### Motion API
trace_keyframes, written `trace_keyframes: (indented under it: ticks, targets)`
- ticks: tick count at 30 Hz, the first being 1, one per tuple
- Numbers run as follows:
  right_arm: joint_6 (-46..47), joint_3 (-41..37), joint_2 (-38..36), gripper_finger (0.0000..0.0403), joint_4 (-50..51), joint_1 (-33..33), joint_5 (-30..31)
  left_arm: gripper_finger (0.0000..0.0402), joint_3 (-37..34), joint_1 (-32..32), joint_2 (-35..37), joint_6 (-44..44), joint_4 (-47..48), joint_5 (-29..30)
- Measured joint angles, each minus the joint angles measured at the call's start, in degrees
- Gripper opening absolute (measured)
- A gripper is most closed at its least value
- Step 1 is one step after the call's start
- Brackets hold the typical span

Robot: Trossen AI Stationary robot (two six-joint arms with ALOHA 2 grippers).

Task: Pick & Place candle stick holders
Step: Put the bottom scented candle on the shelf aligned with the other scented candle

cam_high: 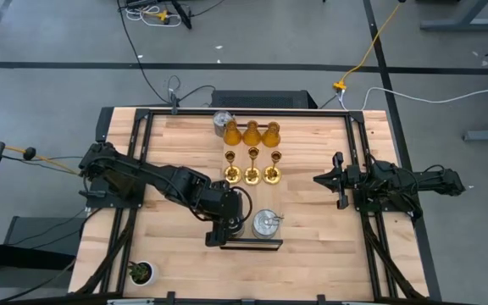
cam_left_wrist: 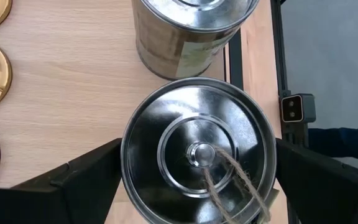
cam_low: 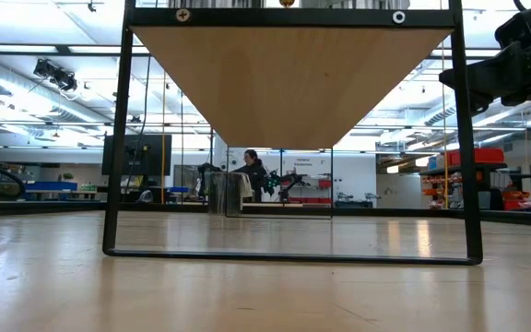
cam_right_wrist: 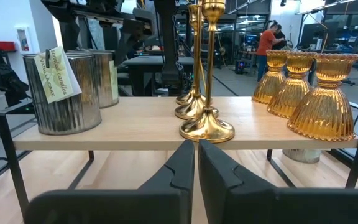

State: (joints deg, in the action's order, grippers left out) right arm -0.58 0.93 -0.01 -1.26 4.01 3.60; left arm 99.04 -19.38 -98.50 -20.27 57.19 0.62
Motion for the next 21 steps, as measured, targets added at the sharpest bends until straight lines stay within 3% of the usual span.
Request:
trace_keyframes:
  ticks: [21]
  targets:
    - [0.0,0.0,0.0,0.0027,0.0,0.0,0.0,0.0400,0.0,0.0,0.0,4.9,0.0,4.1]
